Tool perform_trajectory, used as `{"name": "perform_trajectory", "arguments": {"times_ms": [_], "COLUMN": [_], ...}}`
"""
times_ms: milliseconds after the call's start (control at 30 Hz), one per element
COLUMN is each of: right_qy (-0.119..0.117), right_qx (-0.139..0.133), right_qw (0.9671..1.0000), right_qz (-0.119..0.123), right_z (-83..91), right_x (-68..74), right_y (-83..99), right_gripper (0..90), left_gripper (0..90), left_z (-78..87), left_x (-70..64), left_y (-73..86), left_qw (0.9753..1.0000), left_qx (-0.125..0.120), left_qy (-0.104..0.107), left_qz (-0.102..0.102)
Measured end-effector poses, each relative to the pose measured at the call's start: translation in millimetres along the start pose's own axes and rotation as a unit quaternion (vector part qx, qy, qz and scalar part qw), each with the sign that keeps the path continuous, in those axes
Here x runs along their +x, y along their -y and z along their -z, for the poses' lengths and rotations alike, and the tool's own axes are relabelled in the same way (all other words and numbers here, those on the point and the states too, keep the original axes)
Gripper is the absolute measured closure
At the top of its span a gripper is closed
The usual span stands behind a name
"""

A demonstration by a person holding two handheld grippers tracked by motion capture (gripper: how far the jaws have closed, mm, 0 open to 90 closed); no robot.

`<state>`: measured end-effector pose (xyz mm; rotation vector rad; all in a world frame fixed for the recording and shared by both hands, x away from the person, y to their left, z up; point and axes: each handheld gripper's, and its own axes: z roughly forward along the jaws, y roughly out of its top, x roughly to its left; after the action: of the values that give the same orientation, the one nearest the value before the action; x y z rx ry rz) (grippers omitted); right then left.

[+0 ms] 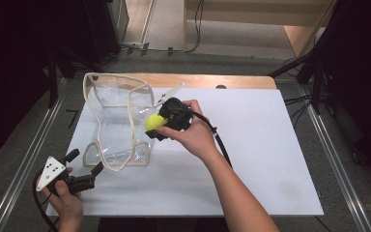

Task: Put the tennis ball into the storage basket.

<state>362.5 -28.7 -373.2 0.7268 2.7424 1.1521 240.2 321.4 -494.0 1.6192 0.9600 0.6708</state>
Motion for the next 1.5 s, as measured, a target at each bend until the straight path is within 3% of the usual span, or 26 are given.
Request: {"name": "perform_trajectory", "arguments": {"times_ms": [1500], "right_qy": [-0.021], "right_qx": [-0.009], "right_qw": [0.9986], "right_qz": [0.048], "right_z": [21.8], "right_x": [18.0], "right_y": [-67.7], "right_gripper": [23.4], "left_gripper": [0.0], "left_z": [-0.1], "left_x": [-0.3], "left_y": [0.3], "left_qw": [1.0000], "left_qx": [0.000], "left_qy": [-0.001], "left_qz": [0.003]}}
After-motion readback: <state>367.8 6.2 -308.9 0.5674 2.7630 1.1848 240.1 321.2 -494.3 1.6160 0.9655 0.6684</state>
